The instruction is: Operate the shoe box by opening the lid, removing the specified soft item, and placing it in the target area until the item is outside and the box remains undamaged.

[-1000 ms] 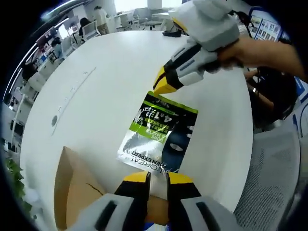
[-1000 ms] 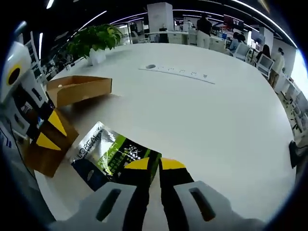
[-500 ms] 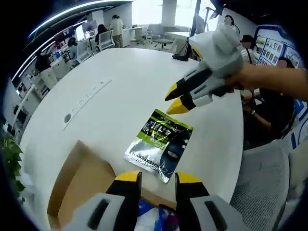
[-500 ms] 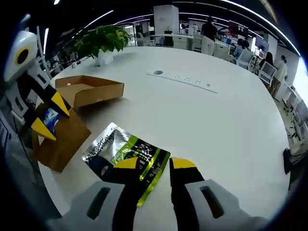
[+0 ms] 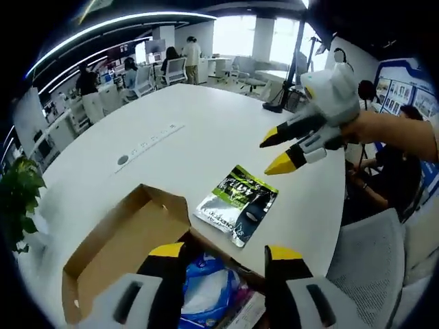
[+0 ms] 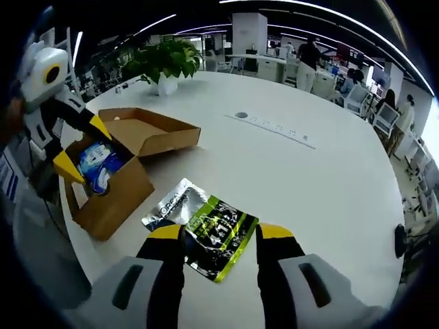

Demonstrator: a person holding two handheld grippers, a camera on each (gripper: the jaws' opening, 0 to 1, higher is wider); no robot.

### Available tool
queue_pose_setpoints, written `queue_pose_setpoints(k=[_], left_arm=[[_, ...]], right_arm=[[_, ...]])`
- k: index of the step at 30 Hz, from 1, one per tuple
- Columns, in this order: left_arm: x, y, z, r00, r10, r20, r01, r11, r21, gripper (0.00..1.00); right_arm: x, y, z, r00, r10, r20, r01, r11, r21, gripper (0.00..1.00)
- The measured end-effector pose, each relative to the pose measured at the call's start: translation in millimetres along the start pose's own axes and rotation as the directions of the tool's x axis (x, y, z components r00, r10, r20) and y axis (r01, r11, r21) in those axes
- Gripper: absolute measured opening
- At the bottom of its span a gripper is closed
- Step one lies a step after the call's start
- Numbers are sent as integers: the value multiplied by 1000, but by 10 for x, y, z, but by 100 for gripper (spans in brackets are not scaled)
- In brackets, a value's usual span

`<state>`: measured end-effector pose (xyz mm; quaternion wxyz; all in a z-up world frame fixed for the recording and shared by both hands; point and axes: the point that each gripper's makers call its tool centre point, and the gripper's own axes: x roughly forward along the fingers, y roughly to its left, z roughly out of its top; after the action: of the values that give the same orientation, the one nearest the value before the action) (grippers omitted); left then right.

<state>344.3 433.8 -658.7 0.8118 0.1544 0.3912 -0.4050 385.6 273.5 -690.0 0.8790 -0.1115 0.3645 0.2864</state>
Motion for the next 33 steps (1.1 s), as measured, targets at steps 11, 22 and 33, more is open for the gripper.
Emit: queue_pose_setpoints(k=[11, 22, 33], left_arm=[[-398, 121, -186, 996, 53, 65, -50, 998, -46, 56], [-727, 269, -359, 984, 103, 146, -88, 991, -105, 62], [-1048, 421, -738, 971, 177, 159, -149, 974, -173, 62]], right_arm=[[-175, 266, 146, 999, 30, 32, -30, 1000, 4, 45], [-264, 624, 307, 993, 96, 66, -96, 995, -9, 46], [-181, 1049, 450, 982, 176, 70, -174, 984, -37, 46]])
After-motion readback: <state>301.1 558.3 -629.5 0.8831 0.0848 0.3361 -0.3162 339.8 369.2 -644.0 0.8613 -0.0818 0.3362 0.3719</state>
